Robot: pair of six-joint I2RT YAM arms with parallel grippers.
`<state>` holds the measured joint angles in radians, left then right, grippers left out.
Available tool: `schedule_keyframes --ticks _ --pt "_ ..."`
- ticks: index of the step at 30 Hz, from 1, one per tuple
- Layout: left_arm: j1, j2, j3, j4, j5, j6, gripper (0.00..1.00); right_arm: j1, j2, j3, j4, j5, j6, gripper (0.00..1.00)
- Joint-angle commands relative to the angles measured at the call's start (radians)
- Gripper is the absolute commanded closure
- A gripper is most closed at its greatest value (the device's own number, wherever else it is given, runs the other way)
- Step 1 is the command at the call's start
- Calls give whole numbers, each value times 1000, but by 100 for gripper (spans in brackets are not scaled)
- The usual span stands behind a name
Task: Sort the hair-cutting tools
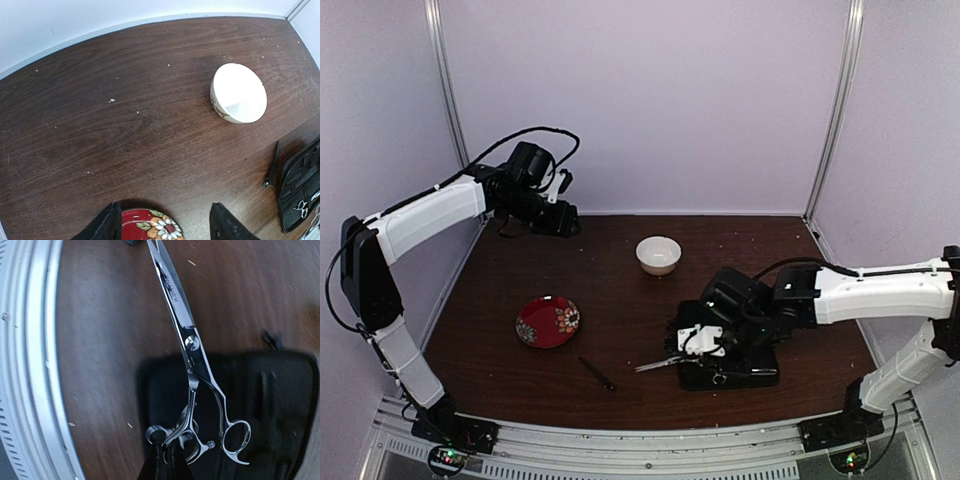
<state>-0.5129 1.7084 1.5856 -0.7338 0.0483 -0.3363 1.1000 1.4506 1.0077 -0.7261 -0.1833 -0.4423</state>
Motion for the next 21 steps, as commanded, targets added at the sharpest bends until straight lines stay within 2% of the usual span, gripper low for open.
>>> schedule_keyframes --ticks 1,5,8,10,12,14,17,19,21 --pt "-63 -5 -9 30 -81 70 38 -154 -175 -109 -41 166 -25 100" --pt "-147 37 -7 29 -94 92 38 -317 -297 -223 -89 287 -58 100" --pt "-219 71 -17 28 -171 58 39 -392 -372 -300 -124 373 -78 100" --pt "-254 97 -32 28 -160 26 44 -425 -409 -350 -138 421 -84 100" --pt "-270 119 -53 32 -88 -4 61 -446 -432 -385 -155 443 -94 100" --pt "-288 129 -83 42 -16 -15 74 -456 -442 -407 -165 453 -101 100" --pt "-343 127 -111 50 21 5 93 -463 -430 -402 -177 447 -114 100" --pt "-376 130 -118 48 31 6 100 -463 -414 -404 -177 440 -128 100" --pt "-399 137 -125 57 64 -2 100 -463 -396 -400 -183 413 -139 100"
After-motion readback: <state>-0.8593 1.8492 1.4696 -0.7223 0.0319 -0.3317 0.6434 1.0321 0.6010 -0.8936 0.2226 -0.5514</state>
